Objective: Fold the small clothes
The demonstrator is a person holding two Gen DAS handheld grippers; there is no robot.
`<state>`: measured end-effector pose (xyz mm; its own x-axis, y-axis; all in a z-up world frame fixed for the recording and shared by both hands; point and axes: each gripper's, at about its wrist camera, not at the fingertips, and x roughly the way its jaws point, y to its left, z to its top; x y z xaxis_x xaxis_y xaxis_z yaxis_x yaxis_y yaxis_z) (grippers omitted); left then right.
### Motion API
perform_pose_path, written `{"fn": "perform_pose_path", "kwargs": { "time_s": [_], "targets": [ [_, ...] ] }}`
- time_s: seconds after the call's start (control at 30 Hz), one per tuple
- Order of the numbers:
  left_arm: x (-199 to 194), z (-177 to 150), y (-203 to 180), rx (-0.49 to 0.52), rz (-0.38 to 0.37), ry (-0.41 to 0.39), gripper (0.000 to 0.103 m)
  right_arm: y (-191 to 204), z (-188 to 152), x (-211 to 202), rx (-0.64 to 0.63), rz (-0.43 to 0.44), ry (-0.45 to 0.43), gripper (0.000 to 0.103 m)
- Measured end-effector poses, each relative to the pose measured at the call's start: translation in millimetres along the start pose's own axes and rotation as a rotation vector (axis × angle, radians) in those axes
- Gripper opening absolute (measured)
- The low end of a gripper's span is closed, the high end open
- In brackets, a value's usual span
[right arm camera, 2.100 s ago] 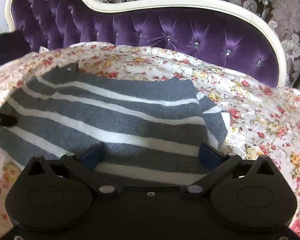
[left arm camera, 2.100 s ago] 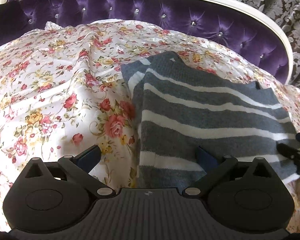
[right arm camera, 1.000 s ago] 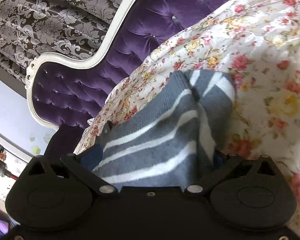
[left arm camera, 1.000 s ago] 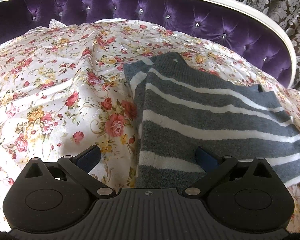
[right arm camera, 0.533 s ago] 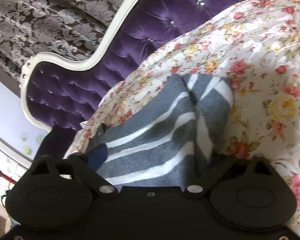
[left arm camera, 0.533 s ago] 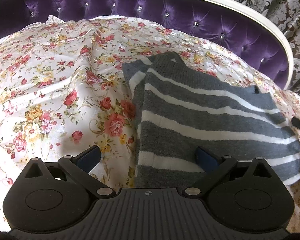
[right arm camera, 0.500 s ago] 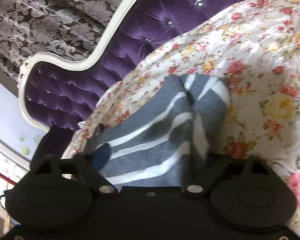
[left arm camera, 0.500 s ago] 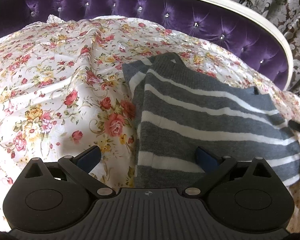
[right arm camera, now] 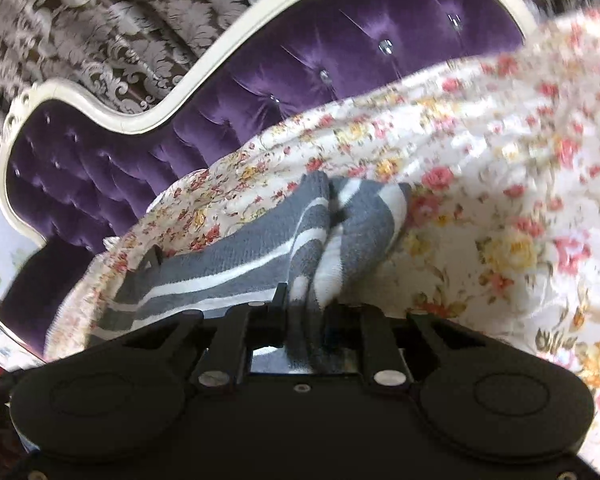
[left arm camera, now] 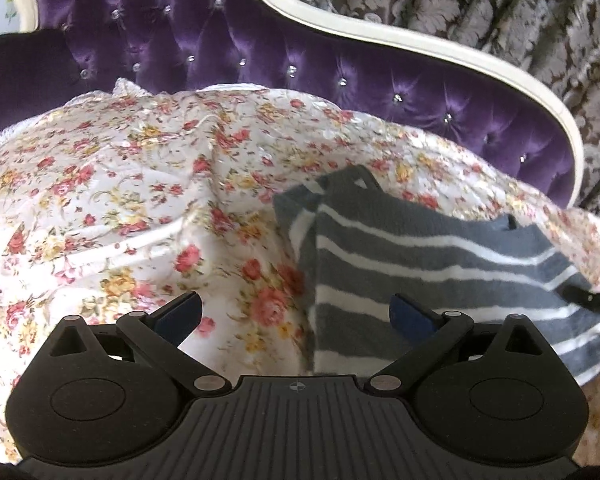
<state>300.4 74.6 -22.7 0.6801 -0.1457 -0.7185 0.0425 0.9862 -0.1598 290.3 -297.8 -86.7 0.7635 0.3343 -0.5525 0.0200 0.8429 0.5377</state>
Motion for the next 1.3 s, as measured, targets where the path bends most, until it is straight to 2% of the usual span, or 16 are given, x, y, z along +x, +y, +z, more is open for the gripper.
{"fn": "perform_pose_path", "kwargs": {
  "time_s": [0.37, 0.5, 0.67, 0.93, 1.13, 1.23, 1.3],
  "targets": [
    [-6.3, 12.3, 36.0, -0.116, -0.008, 0.033, 0.101, 47.3, 19.2, -7.0, -0.126, -0.072, -0.005, 0.024],
    [-8.1, 14.3, 43.0, -0.131, -0.015, 0.039, 0.101, 77.6, 23.1, -3.6, -0.196, -0.088, 0.006, 0.023],
    [-12.4, 16.6, 50.7, -0.16, -0.02, 0.029, 0.101, 123.0, 21.4, 7.6, -0.289, -0.068, 0.013, 0.023],
    [-18.2, 19.6, 60.5, -0.19, -0.03, 0.018, 0.101, 202.6, -8.9, 54.0, -0.412, 0.014, 0.057, 0.023],
    [-18.4, 20.8, 65.5, -0.209, -0.036, 0.019, 0.101, 237.8, -46.4, 88.2, -0.497, 0.026, 0.105, 0.023],
    [-18.5, 20.7, 65.5, -0.211, -0.037, 0.018, 0.101, 248.0, -61.4, 96.7, -0.501, 0.024, 0.111, 0.023],
    [-18.2, 20.9, 65.7, -0.213, -0.037, 0.018, 0.101, 254.6, -71.2, 99.1, -0.525, 0.033, 0.109, 0.018]
  ]
}}
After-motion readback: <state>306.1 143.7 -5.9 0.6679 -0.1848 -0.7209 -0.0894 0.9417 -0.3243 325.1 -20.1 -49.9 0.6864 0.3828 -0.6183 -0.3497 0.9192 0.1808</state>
